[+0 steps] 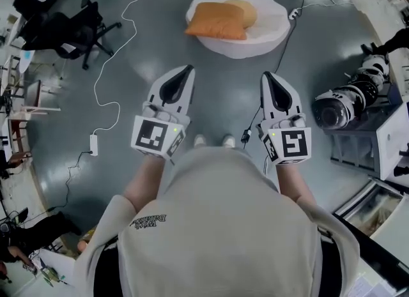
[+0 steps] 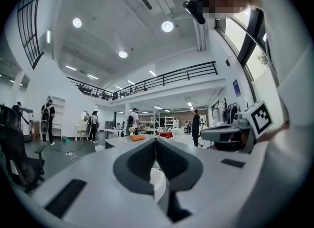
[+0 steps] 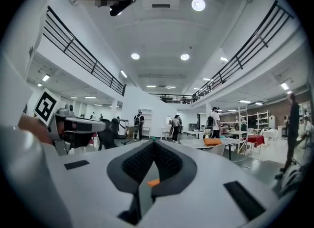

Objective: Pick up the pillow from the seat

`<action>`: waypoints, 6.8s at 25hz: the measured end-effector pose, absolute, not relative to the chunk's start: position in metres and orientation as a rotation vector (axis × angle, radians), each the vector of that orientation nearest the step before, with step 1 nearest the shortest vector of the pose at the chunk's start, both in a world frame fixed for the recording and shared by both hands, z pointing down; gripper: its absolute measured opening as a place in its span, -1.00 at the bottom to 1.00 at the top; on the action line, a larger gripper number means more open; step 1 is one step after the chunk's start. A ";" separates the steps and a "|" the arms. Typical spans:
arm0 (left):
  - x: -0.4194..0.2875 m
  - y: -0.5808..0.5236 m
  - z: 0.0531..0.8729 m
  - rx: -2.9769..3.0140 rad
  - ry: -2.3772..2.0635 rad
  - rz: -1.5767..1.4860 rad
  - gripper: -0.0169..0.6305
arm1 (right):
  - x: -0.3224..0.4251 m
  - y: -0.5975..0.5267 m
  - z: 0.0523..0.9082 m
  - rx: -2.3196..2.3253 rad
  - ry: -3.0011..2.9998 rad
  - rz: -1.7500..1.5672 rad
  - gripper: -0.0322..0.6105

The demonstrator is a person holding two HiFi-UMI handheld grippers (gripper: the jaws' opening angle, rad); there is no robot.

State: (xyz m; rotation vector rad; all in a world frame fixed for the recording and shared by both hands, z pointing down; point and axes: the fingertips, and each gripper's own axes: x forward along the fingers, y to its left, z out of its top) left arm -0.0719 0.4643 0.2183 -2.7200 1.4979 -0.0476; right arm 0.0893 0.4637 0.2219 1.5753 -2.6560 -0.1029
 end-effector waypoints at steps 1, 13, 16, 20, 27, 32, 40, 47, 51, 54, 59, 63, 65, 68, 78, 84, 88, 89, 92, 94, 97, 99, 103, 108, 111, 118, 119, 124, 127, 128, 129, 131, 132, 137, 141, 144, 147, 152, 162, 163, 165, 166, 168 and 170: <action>-0.070 0.463 0.219 -2.723 1.495 -0.053 -0.91 | 0.092 0.463 0.222 1.582 -2.654 -0.099 -0.87; -0.041 0.450 0.228 -2.730 1.505 -0.087 -0.91 | 0.123 0.449 0.229 1.597 -2.689 -0.068 -0.87; -0.031 0.448 0.232 -2.724 1.510 -0.097 -0.91 | 0.133 0.444 0.232 1.596 -2.702 -0.065 -0.87; -0.020 0.445 0.237 -2.713 1.531 -0.107 -0.91 | 0.144 0.440 0.233 1.572 -2.722 -0.065 -0.87; -0.003 0.441 0.241 -2.693 1.569 -0.100 -0.91 | 0.165 0.439 0.240 1.545 -2.737 -0.062 -0.87; 0.008 0.433 0.250 -2.699 1.578 -0.098 -0.91 | 0.176 0.432 0.249 1.545 -2.741 -0.056 -0.87; 0.016 0.409 0.267 -2.710 1.531 -0.127 -0.91 | 0.182 0.411 0.263 1.559 -2.724 -0.076 -0.87; 0.008 0.356 0.286 -2.732 1.484 -0.160 -0.91 | 0.172 0.366 0.284 1.568 -2.692 -0.049 -0.87; -0.008 0.313 0.288 -2.745 1.502 -0.144 -0.91 | 0.155 0.321 0.294 1.534 -2.677 -0.032 -0.87; -0.024 0.277 0.291 -2.754 1.518 -0.140 -0.91 | 0.141 0.284 0.297 1.523 -2.667 -0.028 -0.87; -0.048 0.208 0.293 -2.765 1.493 -0.172 -0.91 | 0.119 0.214 0.297 1.548 -2.636 -0.003 -0.87; -0.063 0.148 0.296 -2.801 1.486 -0.182 -0.91 | 0.106 0.157 0.301 1.564 -2.601 0.040 -0.87; -0.071 0.119 0.298 -2.825 1.488 -0.185 -0.91 | 0.099 0.130 0.301 1.578 -2.589 0.048 -0.87; -0.083 0.074 0.302 -2.851 1.466 -0.210 -0.91 | 0.087 0.087 0.298 1.600 -2.572 0.057 -0.87; -0.130 -0.070 0.305 -2.920 1.401 -0.231 -0.91 | 0.048 -0.057 0.295 1.646 -2.470 0.086 -0.87; -0.157 -0.132 0.320 -2.955 1.411 -0.278 -0.91 | 0.035 -0.115 0.286 1.679 -2.423 0.077 -0.87; -0.160 -0.153 0.318 -2.977 1.400 -0.270 -0.91 | 0.031 -0.136 0.281 1.693 -2.406 0.074 -0.87; -0.159 -0.155 0.317 -2.985 1.392 -0.263 -0.91 | 0.030 -0.139 0.281 1.693 -2.404 0.074 -0.87; -0.155 -0.163 0.316 -3.005 1.363 -0.266 -0.91 | 0.027 -0.150 0.279 1.682 -2.403 0.076 -0.87; -0.152 -0.168 0.317 -3.018 1.347 -0.273 -0.91 | 0.027 -0.155 0.280 1.678 -2.402 0.081 -0.87; -0.146 -0.169 0.308 -3.038 1.296 -0.191 -0.91 | 0.028 -0.159 0.283 1.672 -2.406 0.099 -0.87; -0.142 -0.168 0.297 -3.033 1.274 -0.125 -0.91 | 0.029 -0.161 0.285 1.657 -2.410 0.106 -0.87; -0.141 -0.170 0.294 -3.005 1.315 -0.149 -0.91 | 0.028 -0.164 0.291 1.615 -2.420 0.129 -0.87; -0.140 -0.175 0.303 -3.028 1.381 -0.169 -0.91 | 0.034 -0.170 0.303 1.563 -2.415 0.152 -0.87; -0.135 -0.180 0.312 -3.042 1.408 -0.231 -0.91 | 0.037 -0.177 0.314 1.532 -2.428 0.193 -0.87; -0.120 -0.196 0.346 -3.070 1.422 -0.378 -0.75 | 0.043 -0.200 0.360 1.468 -2.446 0.378 -0.83; -0.119 -0.199 0.352 -3.069 1.420 -0.403 -0.69 | 0.045 -0.204 0.369 1.460 -2.437 0.401 -0.74; -0.111 -0.220 0.407 -3.061 1.409 -0.557 -0.59 | 0.055 -0.222 0.431 1.397 -2.362 0.543 -0.36; -0.114 -0.233 0.446 -3.111 1.456 -0.558 -0.52 | 0.061 -0.229 0.473 1.382 -2.311 0.610 -0.26; -0.116 -0.238 0.458 -3.127 1.476 -0.538 -0.52 | 0.065 -0.233 0.488 1.381 -2.291 0.629 -0.25; -0.118 -0.243 0.471 -3.145 1.498 -0.520 -0.52 | 0.068 -0.237 0.503 1.382 -2.271 0.650 -0.20; -0.123 -0.252 0.501 -3.188 1.548 -0.508 -0.49 | 0.073 -0.244 0.532 1.386 -2.251 0.696 -0.12; -0.126 -0.255 0.517 -3.210 1.569 -0.518 -0.48 | 0.074 -0.248 0.544 1.390 -2.260 0.718 -0.07; -0.125 -0.260 0.615 -3.340 1.489 -0.735 -0.35 | 0.074 -0.260 0.603 1.384 -2.328 0.802 0.07; -0.125 -0.261 0.687 -3.419 1.519 -0.822 -0.28 | 0.075 -0.262 0.665 1.332 -2.296 0.850 0.13; -0.127 -0.260 0.738 -3.430 1.523 -0.922 -0.25 | 0.075 -0.265 0.710 1.307 -2.262 0.854 0.19; -0.129 -0.251 0.788 -3.422 1.489 -1.077 -0.25 | 0.078 -0.264 0.754 1.321 -2.241 0.861 0.33; -0.128 -0.231 0.844 -3.413 1.501 -1.252 -0.17 | 0.088 -0.247 0.827 1.274 -2.153 0.950 0.48; -0.133 -0.193 0.914 -3.404 1.643 -1.448 -0.03 | 0.088 -0.191 0.927 1.166 -1.916 1.351 0.76; -0.133 -0.189 0.922 -3.401 1.656 -1.477 -0.03 | 0.086 -0.185 0.937 1.150 -1.894 1.391 0.77; -0.131 -0.182 0.934 -3.396 1.664 -1.523 -0.03 | 0.083 -0.174 0.952 1.124 -1.868 1.444 0.77; -0.131 -0.180 0.938 -3.401 1.668 -1.530 -0.03 | 0.082 -0.171 0.956 1.113 -1.864 1.459 0.77; -0.134 -0.180 0.943 -3.426 1.673 -1.526 -0.04 | 0.077 -0.171 0.961 1.086 -1.862 1.479 0.75; -0.136 -0.182 0.947 -3.454 1.664 -1.529 -0.10 | 0.072 -0.172 0.963 1.045 -1.858 1.497 0.53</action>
